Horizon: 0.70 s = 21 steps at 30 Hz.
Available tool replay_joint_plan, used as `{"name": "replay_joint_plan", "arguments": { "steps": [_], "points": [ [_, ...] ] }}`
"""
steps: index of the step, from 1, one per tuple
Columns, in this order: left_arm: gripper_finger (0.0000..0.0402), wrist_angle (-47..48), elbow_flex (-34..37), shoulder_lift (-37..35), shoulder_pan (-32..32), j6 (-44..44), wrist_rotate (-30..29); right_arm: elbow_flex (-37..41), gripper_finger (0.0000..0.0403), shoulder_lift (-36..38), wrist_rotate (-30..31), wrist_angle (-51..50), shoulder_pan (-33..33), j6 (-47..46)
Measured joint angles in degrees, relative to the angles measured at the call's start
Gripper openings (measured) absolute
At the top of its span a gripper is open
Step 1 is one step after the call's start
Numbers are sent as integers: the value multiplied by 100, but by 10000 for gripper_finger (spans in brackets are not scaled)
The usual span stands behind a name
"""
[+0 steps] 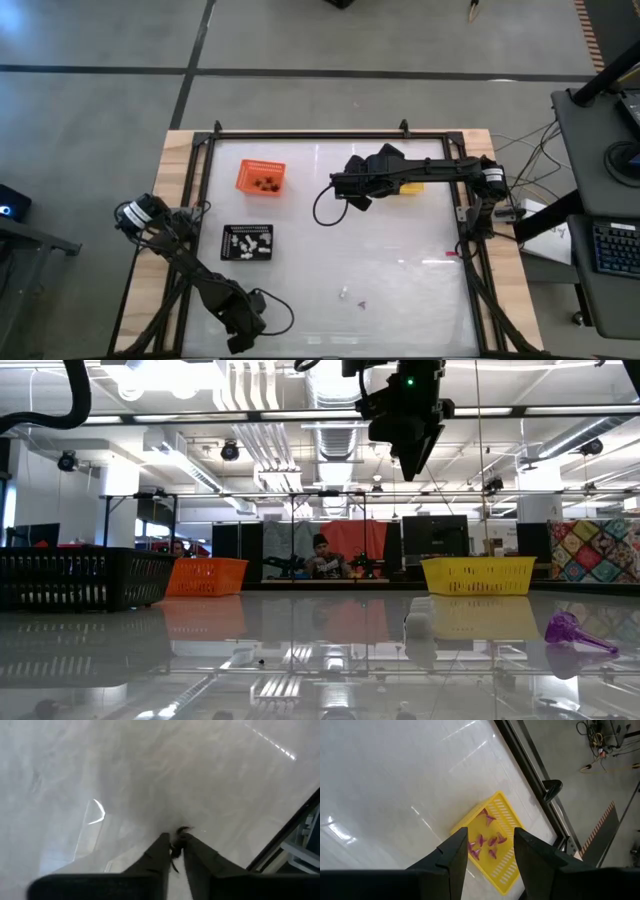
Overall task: Sort Halloween decoration
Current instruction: Put the black spider toy into the orange bin
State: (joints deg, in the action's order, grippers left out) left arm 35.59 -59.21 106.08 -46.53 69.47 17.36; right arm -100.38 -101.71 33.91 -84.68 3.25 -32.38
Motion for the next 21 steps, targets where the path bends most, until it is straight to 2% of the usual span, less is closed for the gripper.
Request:
{"name": "replay_joint_plan", "arguments": {
  "steps": [3,11,17,21],
  "points": [
    [6,0,6,0,-2,-24,-6,0,148,0,2,-1,0,3],
    [2,434,-227,-284,-15,-306,-124,0,148,0,14,2,0,235],
    [1,795,-393,-1092,36,-253,-164,0,148,0,15,2,0,249],
    [0,955,-389,-1652,218,-131,-655,0,148,0,15,-1,0,261]
  ]
}}
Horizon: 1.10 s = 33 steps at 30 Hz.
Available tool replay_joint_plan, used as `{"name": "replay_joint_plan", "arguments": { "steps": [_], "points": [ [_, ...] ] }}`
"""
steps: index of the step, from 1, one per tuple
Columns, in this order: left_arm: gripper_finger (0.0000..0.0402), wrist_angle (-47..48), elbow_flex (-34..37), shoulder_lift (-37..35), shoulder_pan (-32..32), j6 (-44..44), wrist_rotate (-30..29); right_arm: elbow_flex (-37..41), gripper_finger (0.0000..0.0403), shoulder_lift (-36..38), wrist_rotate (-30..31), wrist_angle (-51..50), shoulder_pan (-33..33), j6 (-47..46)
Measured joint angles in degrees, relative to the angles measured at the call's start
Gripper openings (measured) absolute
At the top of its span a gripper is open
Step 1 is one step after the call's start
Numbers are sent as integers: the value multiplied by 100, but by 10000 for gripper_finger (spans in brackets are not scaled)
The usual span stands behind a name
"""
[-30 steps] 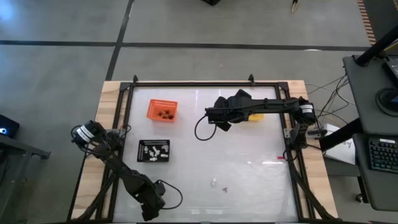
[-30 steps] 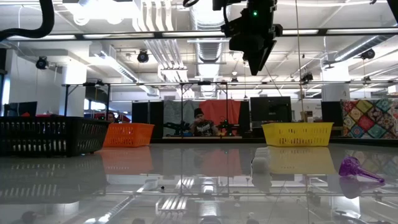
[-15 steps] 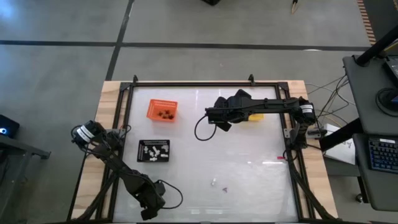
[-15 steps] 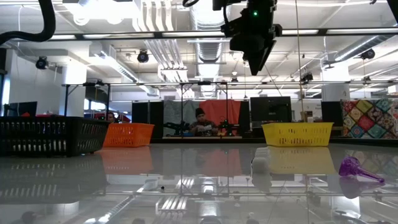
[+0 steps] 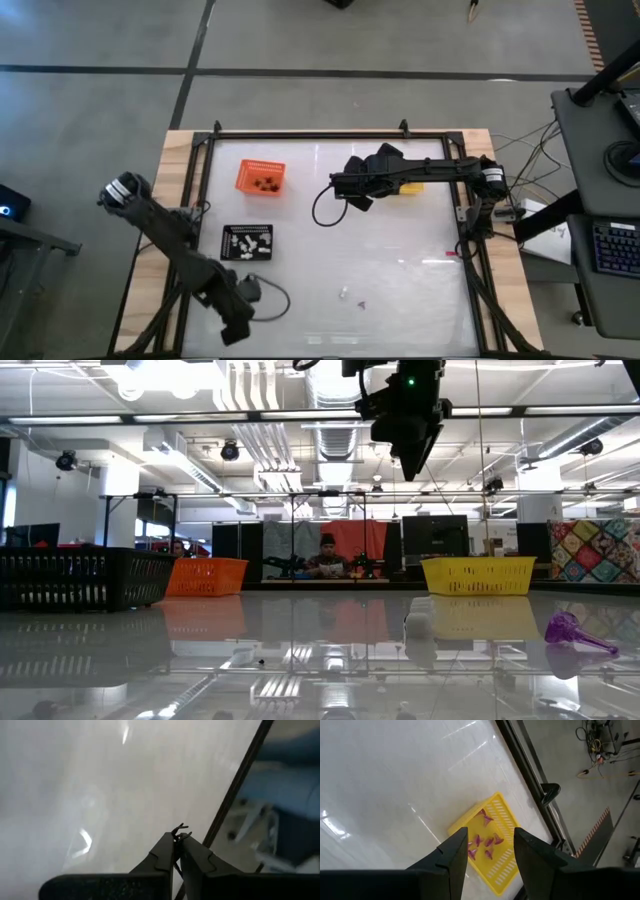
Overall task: Sort Halloween decoration
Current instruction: Put the black spider toy into the orange bin
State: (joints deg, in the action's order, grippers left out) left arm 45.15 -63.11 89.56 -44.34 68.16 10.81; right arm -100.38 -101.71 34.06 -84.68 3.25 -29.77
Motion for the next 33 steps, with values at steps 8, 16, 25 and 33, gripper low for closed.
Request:
{"name": "replay_joint_plan", "arguments": {
  "steps": [8,16,25,33],
  "points": [
    [0,1083,90,-823,1081,-598,-1331,0,148,0,0,-26,0,135],
    [0,1906,102,-1571,2668,-1901,-2101,0,148,0,-7,-26,0,276],
    [0,1876,102,-1800,4652,-3932,-2540,0,148,0,-13,42,0,279],
    [0,1431,102,-1605,6373,-5433,-2546,0,148,0,-355,125,0,279]
  ]
}}
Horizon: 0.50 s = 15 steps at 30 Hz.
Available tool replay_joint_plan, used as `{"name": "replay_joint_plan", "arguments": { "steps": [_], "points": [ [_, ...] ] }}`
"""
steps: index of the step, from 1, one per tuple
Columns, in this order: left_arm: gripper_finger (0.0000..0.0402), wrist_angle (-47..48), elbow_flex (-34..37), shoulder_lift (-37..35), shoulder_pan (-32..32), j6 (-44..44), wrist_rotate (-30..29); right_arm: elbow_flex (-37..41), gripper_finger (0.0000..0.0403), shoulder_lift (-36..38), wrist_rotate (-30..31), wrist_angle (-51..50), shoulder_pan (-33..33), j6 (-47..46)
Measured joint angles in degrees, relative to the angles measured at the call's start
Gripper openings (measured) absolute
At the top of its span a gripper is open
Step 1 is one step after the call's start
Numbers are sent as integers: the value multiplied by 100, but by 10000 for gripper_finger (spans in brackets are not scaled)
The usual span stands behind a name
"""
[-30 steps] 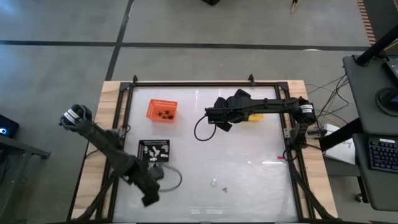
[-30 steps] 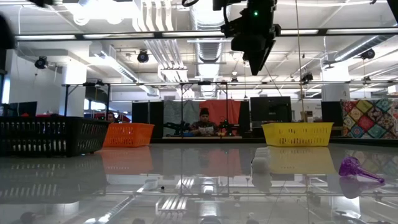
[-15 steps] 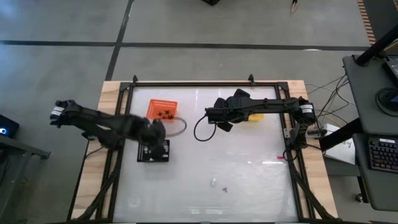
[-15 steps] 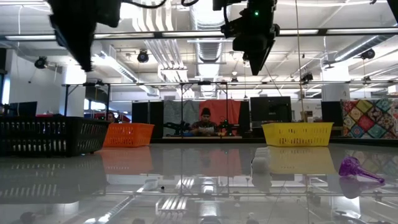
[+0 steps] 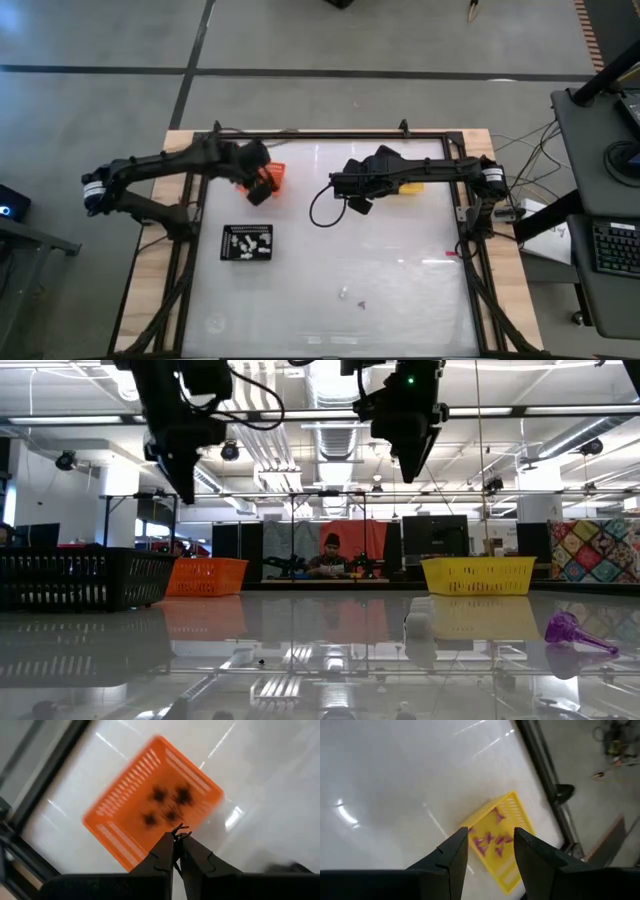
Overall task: Sort Halloween decoration
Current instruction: Put the black spider toy into the orange bin
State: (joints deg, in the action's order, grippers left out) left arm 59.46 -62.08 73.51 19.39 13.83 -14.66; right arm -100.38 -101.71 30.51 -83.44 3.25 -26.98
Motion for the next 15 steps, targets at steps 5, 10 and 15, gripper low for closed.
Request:
{"name": "replay_joint_plan", "arguments": {
  "steps": [5,10,15],
  "points": [
    [0,-543,0,208,709,-856,25,0,148,0,-97,3,0,-273],
    [1,-710,0,449,1049,-1478,345,0,148,0,-97,-6,2,-654],
    [34,-778,0,631,1186,-1942,354,0,148,2,-312,-24,1,-987]
  ]
}}
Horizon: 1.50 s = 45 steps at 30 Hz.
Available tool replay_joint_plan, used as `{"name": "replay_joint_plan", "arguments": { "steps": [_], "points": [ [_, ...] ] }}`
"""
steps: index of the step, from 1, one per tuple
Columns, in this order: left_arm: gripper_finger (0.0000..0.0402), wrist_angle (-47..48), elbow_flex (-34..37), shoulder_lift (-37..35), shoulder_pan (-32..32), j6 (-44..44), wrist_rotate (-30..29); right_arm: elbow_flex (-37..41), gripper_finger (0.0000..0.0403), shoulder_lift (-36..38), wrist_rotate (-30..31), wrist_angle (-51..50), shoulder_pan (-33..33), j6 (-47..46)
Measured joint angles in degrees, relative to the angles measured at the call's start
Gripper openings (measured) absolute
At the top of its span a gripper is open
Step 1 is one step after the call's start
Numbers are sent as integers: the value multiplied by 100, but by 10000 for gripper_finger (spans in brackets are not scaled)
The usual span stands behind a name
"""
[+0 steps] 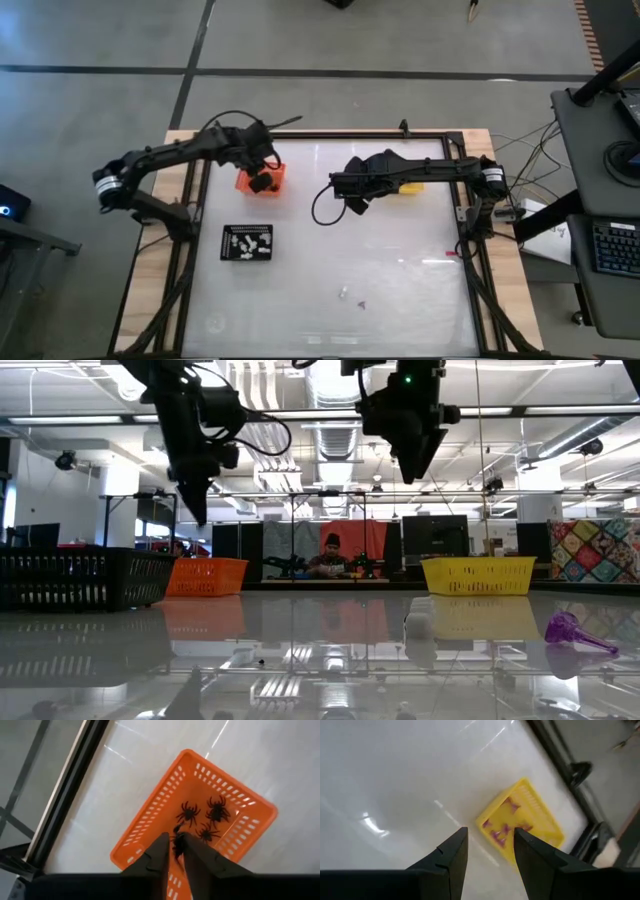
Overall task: Sort Halloween decoration
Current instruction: Put the black spider toy into the orange bin, then put the white skeleton toy into the black bin
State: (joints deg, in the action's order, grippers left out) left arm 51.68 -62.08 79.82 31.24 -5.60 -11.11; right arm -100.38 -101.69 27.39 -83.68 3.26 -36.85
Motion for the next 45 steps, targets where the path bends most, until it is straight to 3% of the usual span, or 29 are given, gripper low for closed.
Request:
{"name": "replay_joint_plan", "arguments": {
  "steps": [10,16,21,30,38,45],
  "points": [
    [109,-7,0,104,11,-467,-15,0,148,0,-242,-17,-107,-611],
    [120,6,0,-136,-6,-417,-7,0,148,1,-494,-15,-403,-917],
    [121,26,0,-325,-6,-491,15,0,148,0,-1172,7,-811,-806],
    [121,-39,0,-373,0,-865,-13,273,148,0,-2756,1010,-1626,978],
    [121,-38,0,-373,0,-585,-23,804,148,-2,-3072,1811,-1839,3313],
    [121,-22,0,-375,0,-195,-28,1162,148,-75,-3345,1979,-1842,4462]
  ]
}}
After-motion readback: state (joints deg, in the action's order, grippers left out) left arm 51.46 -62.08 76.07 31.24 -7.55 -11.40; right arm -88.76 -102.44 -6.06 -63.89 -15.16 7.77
